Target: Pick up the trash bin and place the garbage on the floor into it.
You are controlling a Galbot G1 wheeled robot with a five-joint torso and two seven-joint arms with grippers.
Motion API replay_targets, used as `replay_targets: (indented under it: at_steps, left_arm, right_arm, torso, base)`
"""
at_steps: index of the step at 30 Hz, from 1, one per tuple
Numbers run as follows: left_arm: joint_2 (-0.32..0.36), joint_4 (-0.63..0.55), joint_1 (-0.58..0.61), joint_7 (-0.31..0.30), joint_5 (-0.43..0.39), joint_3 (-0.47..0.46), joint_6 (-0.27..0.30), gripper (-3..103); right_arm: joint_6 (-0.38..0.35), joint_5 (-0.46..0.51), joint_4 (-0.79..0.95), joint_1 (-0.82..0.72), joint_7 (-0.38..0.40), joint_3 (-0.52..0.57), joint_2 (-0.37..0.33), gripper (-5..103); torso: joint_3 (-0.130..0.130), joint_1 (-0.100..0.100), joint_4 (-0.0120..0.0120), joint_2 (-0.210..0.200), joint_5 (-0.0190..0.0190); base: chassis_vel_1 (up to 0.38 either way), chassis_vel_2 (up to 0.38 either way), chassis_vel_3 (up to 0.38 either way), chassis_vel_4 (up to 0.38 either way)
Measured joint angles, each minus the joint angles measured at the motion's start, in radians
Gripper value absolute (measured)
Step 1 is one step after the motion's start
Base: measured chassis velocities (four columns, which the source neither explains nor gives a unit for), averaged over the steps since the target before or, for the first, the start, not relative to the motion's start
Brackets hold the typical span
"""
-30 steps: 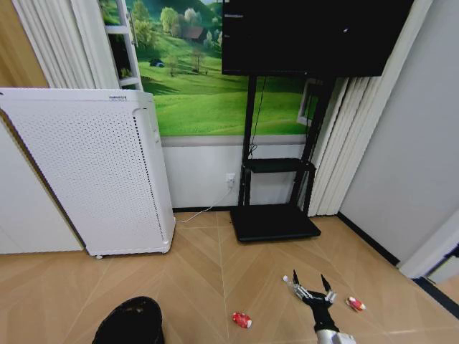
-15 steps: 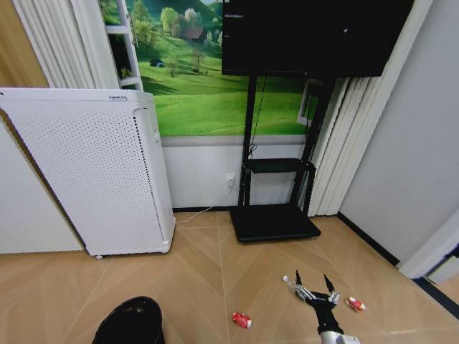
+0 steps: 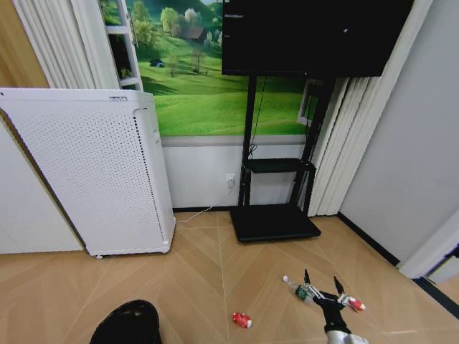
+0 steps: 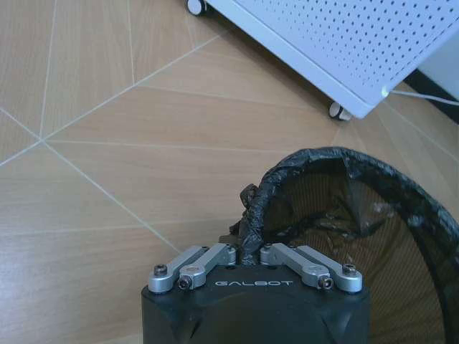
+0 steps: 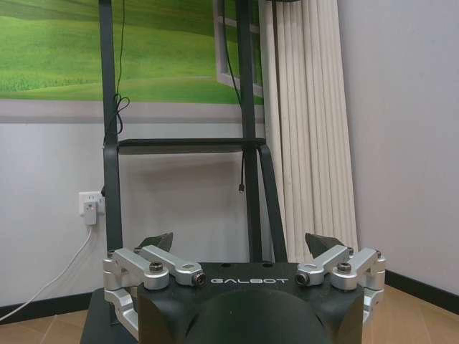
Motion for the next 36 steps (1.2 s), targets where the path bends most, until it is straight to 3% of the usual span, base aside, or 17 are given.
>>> replay_targets:
  at_steps: [3, 8, 10, 11, 12, 13, 14, 15, 18, 22, 29, 36]
  left_arm:
    - [-0.009, -0.004, -0.009, 0.029, 0.027, -0.003, -0.058, 7]
    - [-0.015, -0.013, -0.011, 0.058, 0.066, -0.010, -0.107, 7]
    - [-0.030, -0.055, -0.004, 0.091, 0.197, -0.035, -0.206, 7]
    - [-0.030, -0.055, -0.004, 0.091, 0.197, -0.035, -0.206, 7]
    - [-0.044, -0.067, -0.003, 0.092, 0.299, -0.050, -0.256, 7]
    - [-0.044, -0.067, -0.003, 0.092, 0.299, -0.050, -0.256, 7]
    - [-0.065, -0.080, -0.003, 0.090, 0.411, -0.071, -0.310, 7]
    - [-0.090, -0.112, 0.006, 0.081, 0.438, -0.084, -0.329, 7]
    - [-0.137, -0.220, 0.036, 0.049, 0.390, -0.088, -0.326, 7]
    - [-0.171, -0.327, 0.045, 0.033, 0.437, -0.087, -0.338, 7]
    - [-0.164, -0.362, 0.030, 0.023, 0.518, -0.081, -0.351, 6]
    - [-0.154, -0.341, 0.025, 0.001, 0.543, -0.062, -0.377, 6]
  right_arm:
    - [0.003, -0.002, 0.001, 0.002, 0.011, -0.006, 0.001, 100]
    - [0.004, -0.009, 0.002, 0.003, 0.021, -0.012, 0.003, 100]
    - [0.011, -0.035, 0.001, 0.003, 0.028, -0.024, 0.003, 100]
    - [0.011, -0.035, 0.001, 0.003, 0.028, -0.024, 0.003, 100]
    - [0.022, -0.057, -0.005, 0.000, 0.029, -0.036, -0.001, 100]
    - [0.022, -0.057, -0.005, 0.000, 0.029, -0.036, -0.001, 100]
    - [0.029, -0.086, -0.010, -0.003, 0.031, -0.050, -0.003, 100]
    - [0.029, -0.115, -0.012, -0.003, 0.033, -0.059, -0.001, 100]
    - [0.015, -0.162, -0.005, -0.009, 0.019, -0.073, 0.011, 100]
    - [0.029, -0.198, -0.002, -0.028, -0.009, -0.091, 0.026, 100]
    - [0.053, -0.205, -0.003, -0.038, -0.027, -0.096, 0.036, 100]
    - [0.069, -0.205, -0.008, -0.041, -0.029, -0.088, 0.034, 100]
  torso:
    - [0.000, 0.000, -0.0002, 0.000, 0.0000]
    - [0.000, 0.000, -0.0003, 0.000, 0.0000]
    - [0.000, 0.000, -0.0003, 0.000, 0.0001]
    - [0.000, 0.000, -0.0003, 0.000, 0.0001]
    - [0.000, 0.000, -0.0002, 0.000, 0.0001]
    - [0.000, 0.000, -0.0002, 0.000, 0.0001]
    - [0.000, 0.000, -0.0002, 0.000, 0.0001]
    - [0.000, 0.000, 0.0000, 0.000, 0.0001]
    - [0.000, 0.000, 0.0001, 0.000, 0.0002]
    - [0.000, 0.000, -0.0004, 0.000, 0.0003]
    - [0.000, 0.000, -0.0002, 0.000, 0.0002]
    - [0.000, 0.000, -0.0001, 0.000, 0.0000]
  base:
    - [0.000, 0.000, 0.000, 0.000]
    - [0.000, 0.000, 0.000, 0.000]
    - [0.000, 0.000, 0.000, 0.000]
    - [0.000, 0.000, 0.000, 0.000]
    - [0.000, 0.000, 0.000, 0.000]
    - [0.000, 0.000, 0.000, 0.000]
    - [0.000, 0.000, 0.000, 0.000]
    - [0.000, 0.000, 0.000, 0.000]
    - [0.000, 0.000, 0.000, 0.000]
    - [0.000, 0.000, 0.000, 0.000]
    - [0.000, 0.000, 0.000, 0.000]
    - [0.123, 0.114, -0.111, -0.126]
